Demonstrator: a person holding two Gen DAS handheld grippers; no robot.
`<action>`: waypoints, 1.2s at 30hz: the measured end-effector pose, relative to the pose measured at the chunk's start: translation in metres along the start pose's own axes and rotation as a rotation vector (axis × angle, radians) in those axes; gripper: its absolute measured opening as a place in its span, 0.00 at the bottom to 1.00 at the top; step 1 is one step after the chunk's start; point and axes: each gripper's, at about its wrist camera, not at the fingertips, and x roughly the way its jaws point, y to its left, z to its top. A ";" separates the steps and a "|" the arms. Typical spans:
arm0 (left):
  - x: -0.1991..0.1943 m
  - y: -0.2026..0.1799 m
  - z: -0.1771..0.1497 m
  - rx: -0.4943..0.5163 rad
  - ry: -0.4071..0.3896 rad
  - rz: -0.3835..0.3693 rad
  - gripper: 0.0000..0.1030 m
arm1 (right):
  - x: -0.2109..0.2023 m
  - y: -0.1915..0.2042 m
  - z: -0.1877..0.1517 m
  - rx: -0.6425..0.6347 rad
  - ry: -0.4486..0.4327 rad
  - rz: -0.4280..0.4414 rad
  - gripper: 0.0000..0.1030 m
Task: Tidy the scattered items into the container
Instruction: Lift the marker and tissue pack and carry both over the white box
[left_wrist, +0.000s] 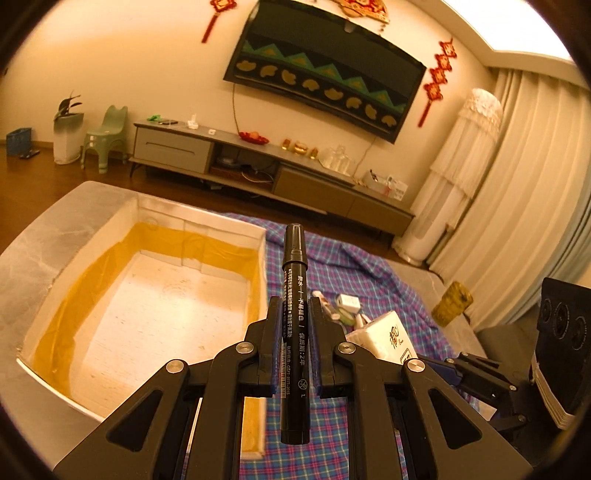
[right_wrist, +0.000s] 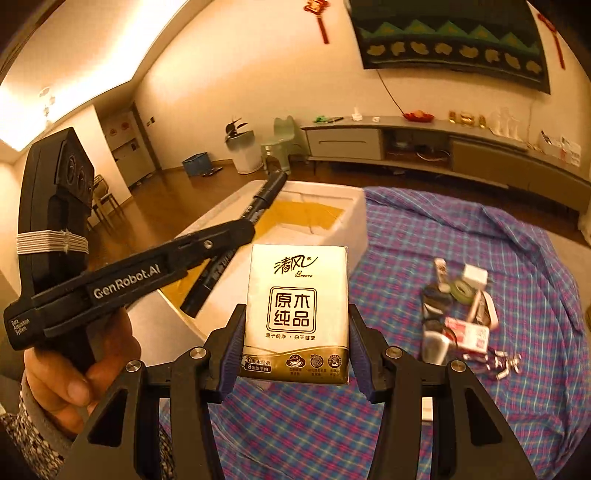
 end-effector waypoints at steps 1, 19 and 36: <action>-0.001 0.003 0.002 -0.008 -0.004 0.001 0.13 | 0.001 0.004 0.004 -0.010 -0.003 0.000 0.51; 0.007 0.067 0.030 -0.129 -0.008 0.062 0.13 | 0.044 0.041 0.052 -0.095 0.021 0.001 0.51; 0.046 0.111 0.033 -0.219 0.084 0.137 0.13 | 0.105 0.024 0.076 -0.054 0.105 -0.006 0.51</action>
